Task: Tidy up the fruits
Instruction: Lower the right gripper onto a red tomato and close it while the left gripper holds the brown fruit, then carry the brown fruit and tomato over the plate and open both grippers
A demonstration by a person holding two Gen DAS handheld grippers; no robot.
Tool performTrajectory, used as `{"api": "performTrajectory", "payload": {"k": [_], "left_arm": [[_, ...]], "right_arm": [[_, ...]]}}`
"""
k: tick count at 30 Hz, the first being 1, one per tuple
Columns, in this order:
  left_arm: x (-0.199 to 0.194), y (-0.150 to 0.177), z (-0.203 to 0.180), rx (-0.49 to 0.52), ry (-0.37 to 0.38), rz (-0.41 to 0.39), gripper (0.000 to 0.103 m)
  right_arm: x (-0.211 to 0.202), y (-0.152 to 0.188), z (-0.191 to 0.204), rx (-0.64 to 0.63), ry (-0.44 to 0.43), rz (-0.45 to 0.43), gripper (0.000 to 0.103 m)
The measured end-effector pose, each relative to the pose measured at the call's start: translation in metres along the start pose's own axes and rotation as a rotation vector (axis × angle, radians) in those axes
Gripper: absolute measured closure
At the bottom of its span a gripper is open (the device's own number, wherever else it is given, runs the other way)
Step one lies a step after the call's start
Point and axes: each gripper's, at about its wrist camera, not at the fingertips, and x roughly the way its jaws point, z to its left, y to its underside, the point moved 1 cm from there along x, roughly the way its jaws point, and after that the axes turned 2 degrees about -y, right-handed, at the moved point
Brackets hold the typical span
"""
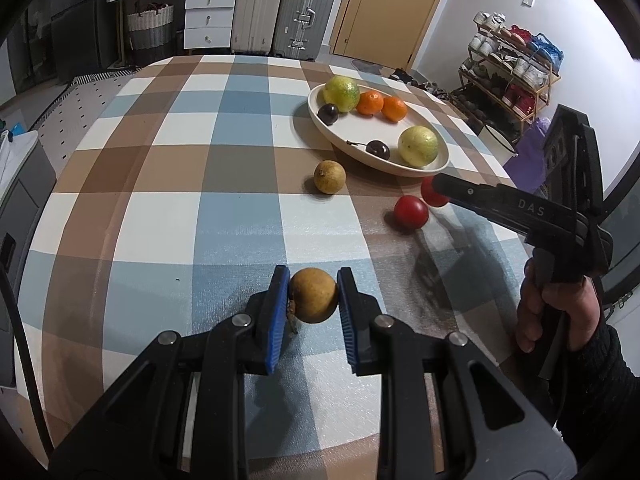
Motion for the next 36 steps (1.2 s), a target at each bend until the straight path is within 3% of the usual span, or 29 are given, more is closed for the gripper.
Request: {"api": "performTrajectory", "payload": {"k": [9,13,18,23,30,36], "left_arm": [[-0.011,-0.012,-0.010,0.014,0.004,-0.007,0.082],[-0.021,-0.027,-0.026,0.062,-0.023,-0.005,0.082],[-0.035,-0.047,-0.048,0.090,-0.005,-0.005,0.082],[-0.051,-0.078,-0.064,0.062,0.114,-0.005,0.082],[-0.068,-0.114,-0.090,0.099,0.093,-0.043,0.082],[-0.060,-0.143,-0.101,0.109,0.075,-0.082,0.082]], "right_arm": [[-0.033,-0.002,0.018,-0.035,-0.047,-0.045,0.073],[-0.047,-0.008,0.035,-0.067,-0.074,-0.064,0.073],[-0.068,-0.017,0.055,-0.118,-0.101,-0.095,0.073],[-0.091,-0.035,0.066,-0.093,-0.149,-0.141,0.073],[-0.124,-0.061,0.089,-0.126,-0.160,-0.206,0.073],[-0.126,-0.076,0.095,-0.146,-0.134,-0.212,0.073]]}}
